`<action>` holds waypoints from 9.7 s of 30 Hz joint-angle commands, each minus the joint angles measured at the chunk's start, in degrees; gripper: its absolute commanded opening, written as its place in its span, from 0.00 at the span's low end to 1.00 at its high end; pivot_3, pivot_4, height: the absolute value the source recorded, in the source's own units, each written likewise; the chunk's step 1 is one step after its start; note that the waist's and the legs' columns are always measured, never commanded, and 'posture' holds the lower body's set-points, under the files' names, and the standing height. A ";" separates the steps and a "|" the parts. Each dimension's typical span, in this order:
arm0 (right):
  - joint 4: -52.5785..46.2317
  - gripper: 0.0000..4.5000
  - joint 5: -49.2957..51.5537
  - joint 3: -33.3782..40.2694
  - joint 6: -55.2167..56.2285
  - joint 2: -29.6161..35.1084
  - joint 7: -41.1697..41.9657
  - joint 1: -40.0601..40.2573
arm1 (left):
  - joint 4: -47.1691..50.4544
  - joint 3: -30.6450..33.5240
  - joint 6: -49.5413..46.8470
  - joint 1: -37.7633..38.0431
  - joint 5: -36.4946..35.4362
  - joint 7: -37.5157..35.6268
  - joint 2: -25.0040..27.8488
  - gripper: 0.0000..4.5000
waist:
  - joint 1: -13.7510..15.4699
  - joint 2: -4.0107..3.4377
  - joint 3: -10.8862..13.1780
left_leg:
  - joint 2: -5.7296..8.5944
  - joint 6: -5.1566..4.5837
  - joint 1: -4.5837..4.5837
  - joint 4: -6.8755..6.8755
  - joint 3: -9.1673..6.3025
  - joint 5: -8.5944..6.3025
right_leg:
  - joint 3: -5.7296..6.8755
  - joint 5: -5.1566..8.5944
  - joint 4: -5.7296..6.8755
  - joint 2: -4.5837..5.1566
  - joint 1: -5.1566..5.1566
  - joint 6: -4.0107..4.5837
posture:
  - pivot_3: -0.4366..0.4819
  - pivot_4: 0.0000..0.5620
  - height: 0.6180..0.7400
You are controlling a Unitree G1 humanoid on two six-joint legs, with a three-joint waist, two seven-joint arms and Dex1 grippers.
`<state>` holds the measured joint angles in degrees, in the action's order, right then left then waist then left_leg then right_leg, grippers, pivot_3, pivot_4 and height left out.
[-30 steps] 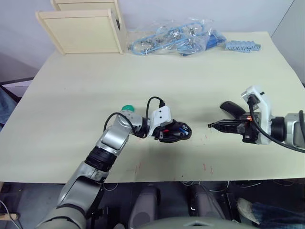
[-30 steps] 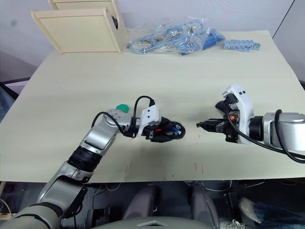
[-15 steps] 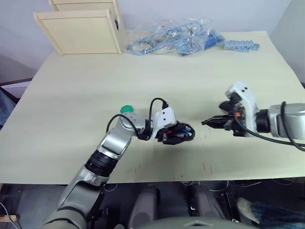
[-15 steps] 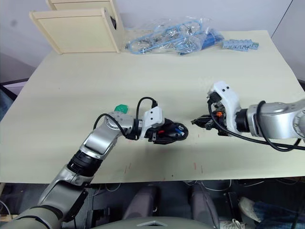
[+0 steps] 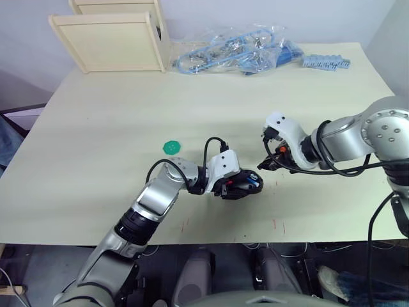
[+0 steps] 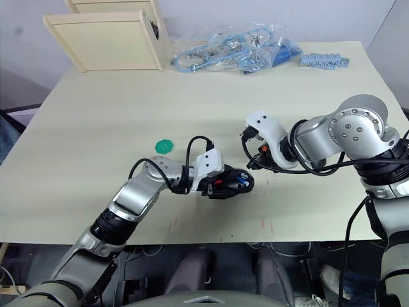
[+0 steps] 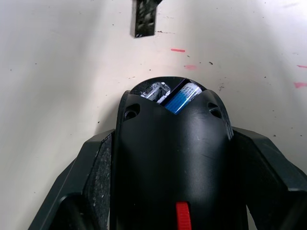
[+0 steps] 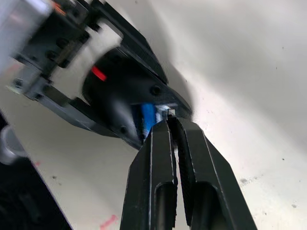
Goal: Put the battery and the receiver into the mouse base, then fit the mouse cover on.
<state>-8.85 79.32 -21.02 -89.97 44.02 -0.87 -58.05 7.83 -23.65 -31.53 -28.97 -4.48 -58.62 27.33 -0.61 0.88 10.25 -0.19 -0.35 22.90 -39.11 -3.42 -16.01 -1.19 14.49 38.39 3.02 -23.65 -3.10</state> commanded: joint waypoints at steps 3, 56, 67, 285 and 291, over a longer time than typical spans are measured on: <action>0.56 0.00 -5.34 -0.33 -2.53 -2.50 4.81 -3.02 | 0.59 -1.76 -0.12 0.67 0.46 0.01 0.30 0.66 | -0.06 -0.02 -0.01 | 0.01 0.00 -0.02 0.00 0.00 0.00 | -0.02 0.00 0.05 0.00 0.00 0.00 | 0.48 0.27 1.00; 0.08 0.00 -32.44 -10.01 -2.53 -7.99 25.66 -2.02 | 2.80 -2.85 -1.24 2.13 0.08 -0.18 1.72 0.66 | -0.38 -0.04 -0.03 | 0.01 0.00 -0.11 0.01 -0.11 0.00 | 0.00 0.01 0.08 -0.02 0.00 0.01 | 0.48 0.27 1.00; -0.51 0.00 -37.37 -11.23 -2.26 -8.08 29.53 -2.04 | 3.18 -2.86 -1.65 2.30 -0.11 0.07 1.75 0.66 | -0.39 -0.05 -0.05 | 0.01 0.00 -0.14 0.01 -0.12 0.00 | -0.02 0.01 0.11 -0.02 0.01 0.00 | 0.48 0.27 1.00; 1.74 1.00 -51.34 26.91 37.23 3.92 32.94 37.01 | 20.96 47.76 9.66 44.69 -45.76 -13.67 11.90 0.99 | -0.16 -0.25 -0.64 | -0.14 0.01 -0.93 0.72 0.53 -0.01 | -0.33 0.00 -0.66 -0.07 0.67 -0.03 | 0.48 0.27 1.00; 0.42 1.00 -50.19 28.77 42.17 3.36 37.91 39.97 | 20.75 47.09 9.35 43.69 -45.84 -13.74 12.47 0.99 | -0.27 -0.26 -0.64 | -0.13 0.00 -0.95 0.71 0.57 -0.01 | -0.37 0.00 -0.62 -0.07 0.65 -0.04 | 0.48 0.27 1.00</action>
<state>-6.34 28.43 5.62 -48.74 46.63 35.72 -17.62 28.13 23.64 -22.75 15.25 -49.73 -72.27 39.10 -0.88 0.62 9.61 -0.33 -0.34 21.91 -38.40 -2.85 -16.02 -1.59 14.48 37.81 2.95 -22.99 -3.15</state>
